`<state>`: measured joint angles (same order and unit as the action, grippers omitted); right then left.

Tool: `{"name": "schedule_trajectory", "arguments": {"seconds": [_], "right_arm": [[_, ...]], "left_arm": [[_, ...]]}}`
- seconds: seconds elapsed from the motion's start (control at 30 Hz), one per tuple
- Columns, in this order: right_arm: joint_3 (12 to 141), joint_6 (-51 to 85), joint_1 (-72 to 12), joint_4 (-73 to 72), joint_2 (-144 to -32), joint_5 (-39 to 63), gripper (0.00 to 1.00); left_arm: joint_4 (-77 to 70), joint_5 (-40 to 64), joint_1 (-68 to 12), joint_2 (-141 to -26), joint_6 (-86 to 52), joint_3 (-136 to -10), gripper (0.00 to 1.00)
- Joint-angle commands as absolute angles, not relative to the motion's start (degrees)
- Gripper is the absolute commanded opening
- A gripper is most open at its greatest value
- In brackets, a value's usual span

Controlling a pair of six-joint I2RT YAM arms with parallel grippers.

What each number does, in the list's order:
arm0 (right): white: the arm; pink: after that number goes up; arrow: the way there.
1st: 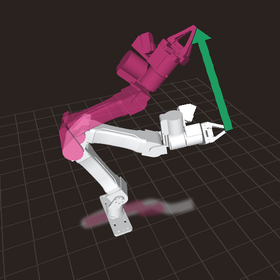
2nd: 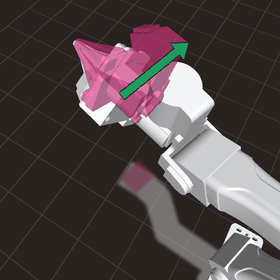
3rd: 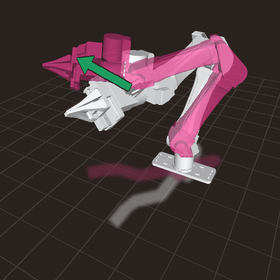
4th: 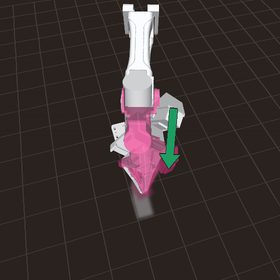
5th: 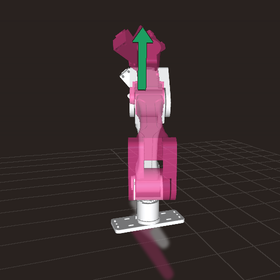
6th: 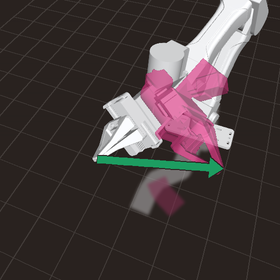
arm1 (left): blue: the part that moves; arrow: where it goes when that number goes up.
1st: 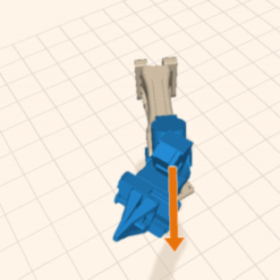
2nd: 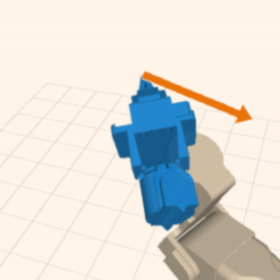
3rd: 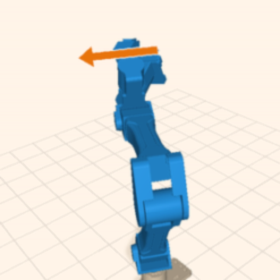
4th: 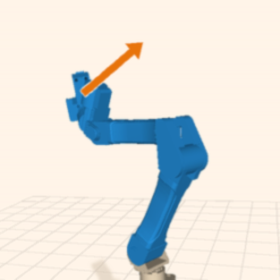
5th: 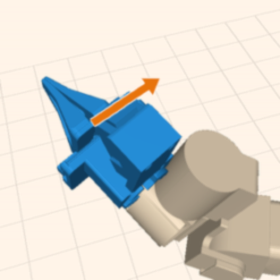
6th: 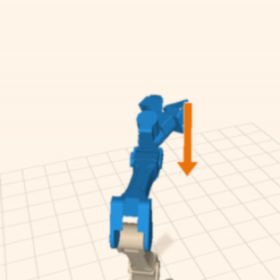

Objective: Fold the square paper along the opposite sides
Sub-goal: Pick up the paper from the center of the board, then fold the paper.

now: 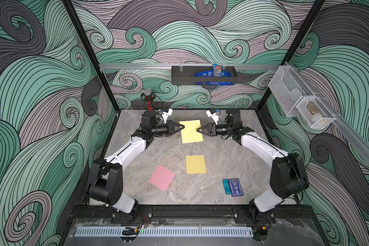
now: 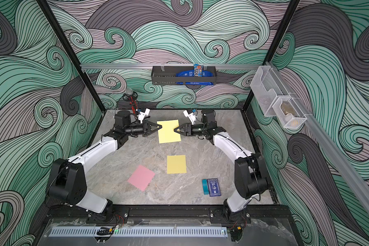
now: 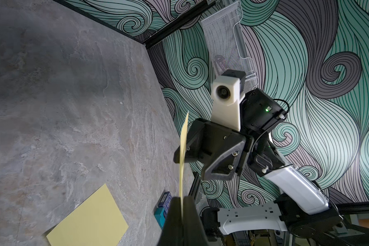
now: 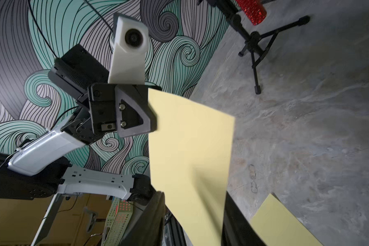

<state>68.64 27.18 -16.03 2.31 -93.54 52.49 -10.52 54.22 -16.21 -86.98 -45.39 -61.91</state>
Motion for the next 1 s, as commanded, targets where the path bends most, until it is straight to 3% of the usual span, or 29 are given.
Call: {"name": "schedule_trajectory", "arguments": {"seconds": [0.0,0.23,0.43,0.6,0.97], "right_arm": [[69.87,24.54,-14.74,2.07,-95.07,45.62,0.44],[62.49,31.77,-16.88,-13.47,-96.20,44.73,0.49],[58.33,39.55,-20.57,-25.81,-98.05,50.49,0.55],[54.23,49.03,-21.27,-39.26,-96.34,55.37,0.54],[51.07,50.87,-18.06,-38.22,-88.75,56.34,0.51]], "left_arm": [[-9.97,56.03,-16.35,-83.45,-44.34,-63.55,0.00],[-19.41,59.63,-16.35,-81.83,-50.32,-60.79,0.00],[-26.98,61.87,-16.33,-81.83,-55.02,-59.07,0.00],[-27.05,61.88,-15.92,-81.85,-54.59,-58.66,0.00],[-27.42,61.88,-14.60,-81.83,-53.24,-57.92,0.00]]}}
